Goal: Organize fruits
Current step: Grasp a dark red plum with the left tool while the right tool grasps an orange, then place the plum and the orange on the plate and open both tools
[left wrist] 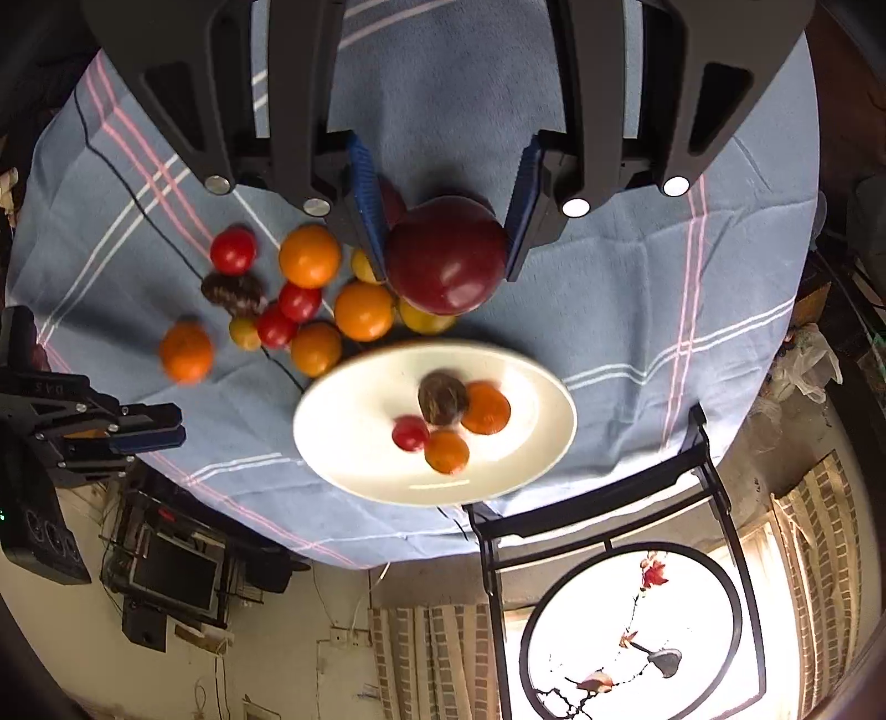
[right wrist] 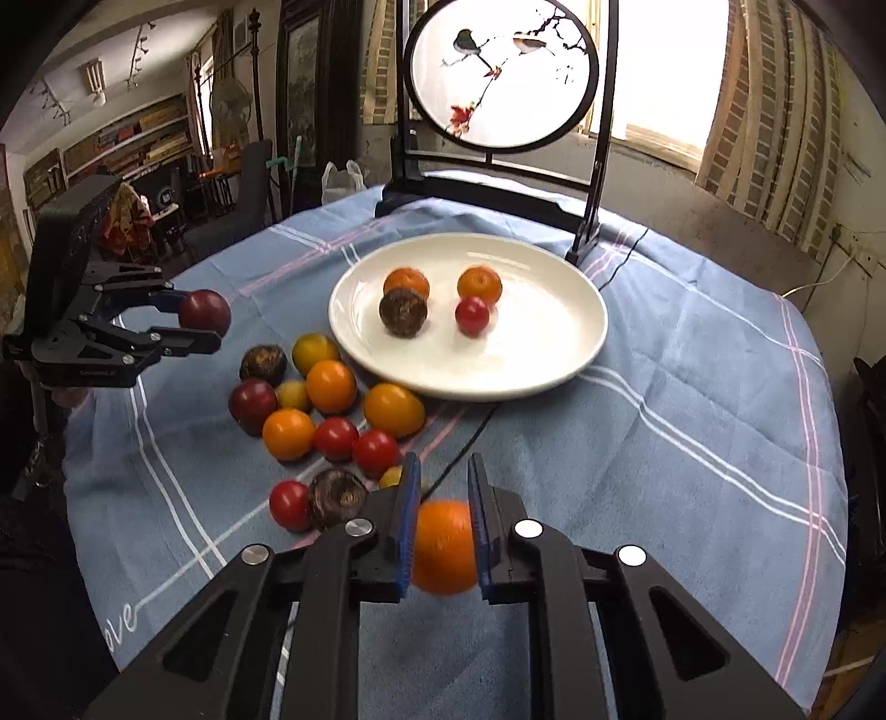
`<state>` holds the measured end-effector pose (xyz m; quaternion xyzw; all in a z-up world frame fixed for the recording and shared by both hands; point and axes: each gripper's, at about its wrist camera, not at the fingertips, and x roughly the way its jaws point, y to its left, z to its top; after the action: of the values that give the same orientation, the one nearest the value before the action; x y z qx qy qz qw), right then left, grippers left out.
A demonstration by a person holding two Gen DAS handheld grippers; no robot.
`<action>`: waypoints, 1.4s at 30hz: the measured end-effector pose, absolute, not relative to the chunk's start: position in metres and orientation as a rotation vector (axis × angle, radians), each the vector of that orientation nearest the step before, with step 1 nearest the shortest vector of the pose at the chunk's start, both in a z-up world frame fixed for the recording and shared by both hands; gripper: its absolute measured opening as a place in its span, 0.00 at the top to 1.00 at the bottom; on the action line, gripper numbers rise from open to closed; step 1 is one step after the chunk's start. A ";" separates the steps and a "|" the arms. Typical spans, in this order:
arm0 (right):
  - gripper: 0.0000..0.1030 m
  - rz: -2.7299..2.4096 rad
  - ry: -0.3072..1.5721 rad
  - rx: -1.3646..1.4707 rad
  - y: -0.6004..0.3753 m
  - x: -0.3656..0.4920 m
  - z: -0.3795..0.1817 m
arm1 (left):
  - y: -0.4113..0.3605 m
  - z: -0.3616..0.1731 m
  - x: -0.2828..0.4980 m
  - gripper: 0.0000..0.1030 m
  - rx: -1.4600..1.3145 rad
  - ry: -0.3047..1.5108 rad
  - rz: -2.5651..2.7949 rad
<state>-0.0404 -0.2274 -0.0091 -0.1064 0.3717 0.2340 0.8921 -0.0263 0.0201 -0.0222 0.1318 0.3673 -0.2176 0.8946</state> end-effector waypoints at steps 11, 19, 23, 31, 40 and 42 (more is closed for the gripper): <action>0.28 0.522 0.853 -0.345 -0.216 -0.048 -0.032 | -0.002 0.003 -0.007 0.62 0.232 0.693 -0.502; 0.57 0.455 0.921 -0.337 -0.232 -0.040 -0.064 | 0.000 -0.009 -0.014 0.62 0.225 0.725 -0.507; 0.54 0.445 0.912 -0.360 -0.228 -0.040 -0.069 | 0.003 -0.012 -0.010 0.62 0.209 0.743 -0.500; 0.63 0.470 0.930 -0.426 -0.212 -0.044 -0.072 | 0.005 -0.010 -0.009 0.62 0.202 0.737 -0.505; 0.63 0.427 0.775 -0.339 -0.219 -0.010 -0.010 | -0.013 0.004 0.016 0.62 0.228 0.702 -0.494; 0.63 0.414 0.747 -0.311 -0.218 0.008 0.000 | -0.023 0.006 0.030 0.62 0.236 0.694 -0.479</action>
<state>0.0077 -0.2180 -0.0003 -0.1500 0.3610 0.2001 0.8984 0.0295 -0.0226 0.0059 0.1144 0.3362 -0.2320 0.9056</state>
